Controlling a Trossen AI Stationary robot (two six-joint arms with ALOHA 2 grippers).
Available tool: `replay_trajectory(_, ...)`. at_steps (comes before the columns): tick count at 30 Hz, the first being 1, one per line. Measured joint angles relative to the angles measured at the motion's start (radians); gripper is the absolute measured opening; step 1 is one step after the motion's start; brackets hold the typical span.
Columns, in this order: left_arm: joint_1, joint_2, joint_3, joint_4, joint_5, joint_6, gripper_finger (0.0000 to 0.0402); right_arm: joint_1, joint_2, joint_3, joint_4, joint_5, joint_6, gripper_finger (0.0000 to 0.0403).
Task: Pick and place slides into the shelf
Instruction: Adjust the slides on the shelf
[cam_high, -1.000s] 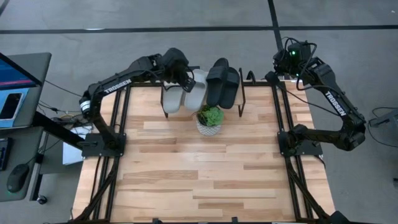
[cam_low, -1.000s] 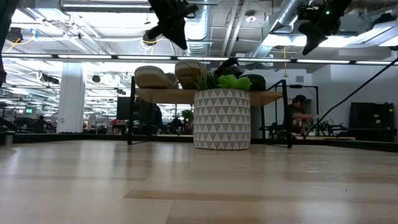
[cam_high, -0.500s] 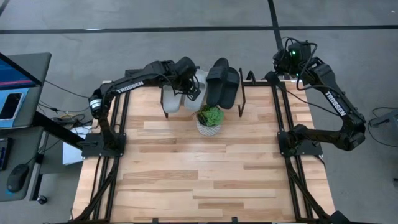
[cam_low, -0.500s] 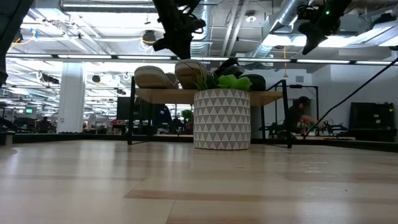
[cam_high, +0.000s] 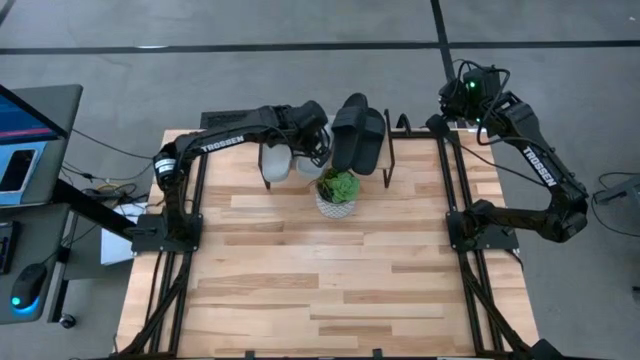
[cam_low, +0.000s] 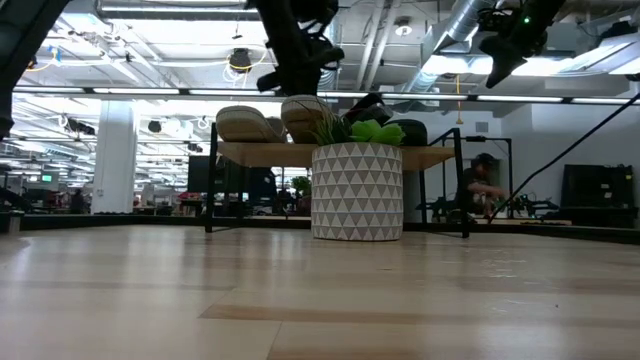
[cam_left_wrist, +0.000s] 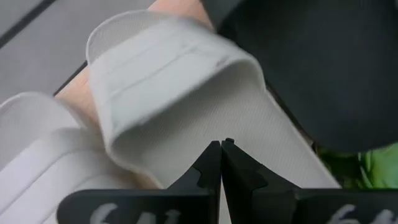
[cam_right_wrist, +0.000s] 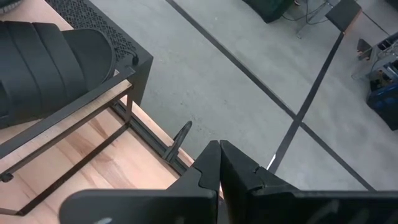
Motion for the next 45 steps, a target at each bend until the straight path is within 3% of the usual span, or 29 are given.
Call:
replay_trajectory(19,-0.001,0.021,0.0,0.037,-0.177,-0.009,0.0,0.0,0.0,0.0,-0.003,0.0,0.0,0.0)
replay_trajectory(38,-0.016,0.021,0.0,-0.147,-0.26,-0.072,0.0,0.002,0.0,0.0,-0.003,-0.001,-0.002,0.0)
replay_trajectory(41,-0.025,0.021,0.0,-0.117,-0.236,-0.064,0.0,0.002,0.0,0.0,-0.004,-0.001,-0.001,0.0)
replay_trajectory(45,-0.034,0.009,0.001,-0.04,-0.095,-0.022,0.0,0.002,0.0,0.0,-0.007,-0.001,-0.003,0.0)
